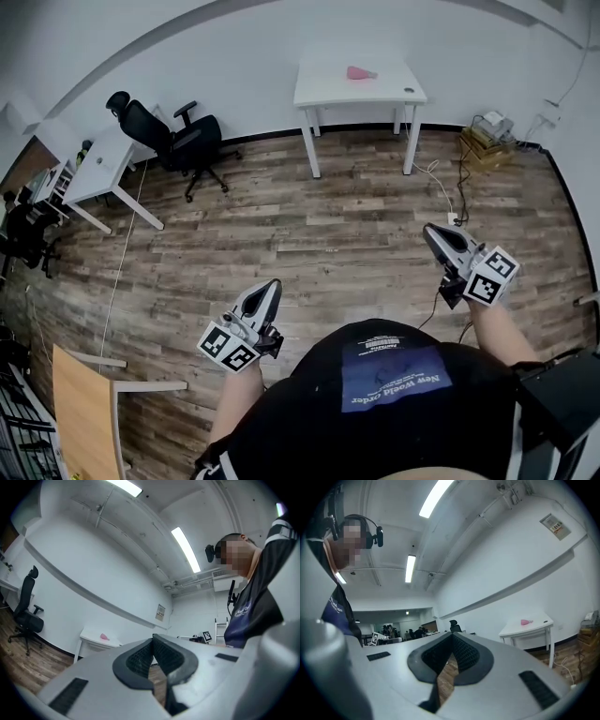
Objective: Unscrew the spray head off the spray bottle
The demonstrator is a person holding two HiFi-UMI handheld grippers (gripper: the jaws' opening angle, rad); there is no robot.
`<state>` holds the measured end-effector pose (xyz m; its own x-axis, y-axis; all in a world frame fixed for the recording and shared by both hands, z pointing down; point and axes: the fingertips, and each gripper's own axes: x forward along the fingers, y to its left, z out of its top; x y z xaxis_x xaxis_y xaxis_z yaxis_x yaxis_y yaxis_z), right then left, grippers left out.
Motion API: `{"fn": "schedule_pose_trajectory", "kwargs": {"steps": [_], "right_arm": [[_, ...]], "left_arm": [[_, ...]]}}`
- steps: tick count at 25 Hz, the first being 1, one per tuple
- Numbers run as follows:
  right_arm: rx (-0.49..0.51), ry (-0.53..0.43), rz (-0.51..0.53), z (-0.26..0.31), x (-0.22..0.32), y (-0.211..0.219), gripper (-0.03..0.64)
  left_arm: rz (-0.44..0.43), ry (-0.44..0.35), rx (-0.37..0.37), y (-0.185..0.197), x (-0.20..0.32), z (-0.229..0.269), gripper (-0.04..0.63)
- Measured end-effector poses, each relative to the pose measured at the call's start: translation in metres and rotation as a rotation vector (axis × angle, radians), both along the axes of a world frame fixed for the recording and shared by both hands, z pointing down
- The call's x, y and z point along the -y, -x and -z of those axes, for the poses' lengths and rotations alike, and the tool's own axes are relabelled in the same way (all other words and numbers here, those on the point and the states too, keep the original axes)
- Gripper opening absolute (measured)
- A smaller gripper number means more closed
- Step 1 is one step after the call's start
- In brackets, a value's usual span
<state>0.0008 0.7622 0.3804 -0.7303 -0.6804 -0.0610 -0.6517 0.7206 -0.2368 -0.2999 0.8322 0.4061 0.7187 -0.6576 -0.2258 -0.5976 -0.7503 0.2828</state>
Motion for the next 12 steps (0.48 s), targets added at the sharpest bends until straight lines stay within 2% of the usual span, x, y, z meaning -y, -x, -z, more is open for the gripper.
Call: {"fn": "schedule_pose_trajectory", "kwargs": {"steps": [6, 12], "right_arm": [[-0.056, -0.035, -0.011, 0.006, 0.038, -0.074, -0.006], [-0.063, -0.029, -0.020, 0.006, 0.071, -0.140, -0.006]], "left_arm": [[-0.036, -0.019, -0.026, -0.081, 0.052, 0.009, -0.008], [-0.067, -0.024, -0.020, -0.150, 0.095, 0.014, -0.008]]}}
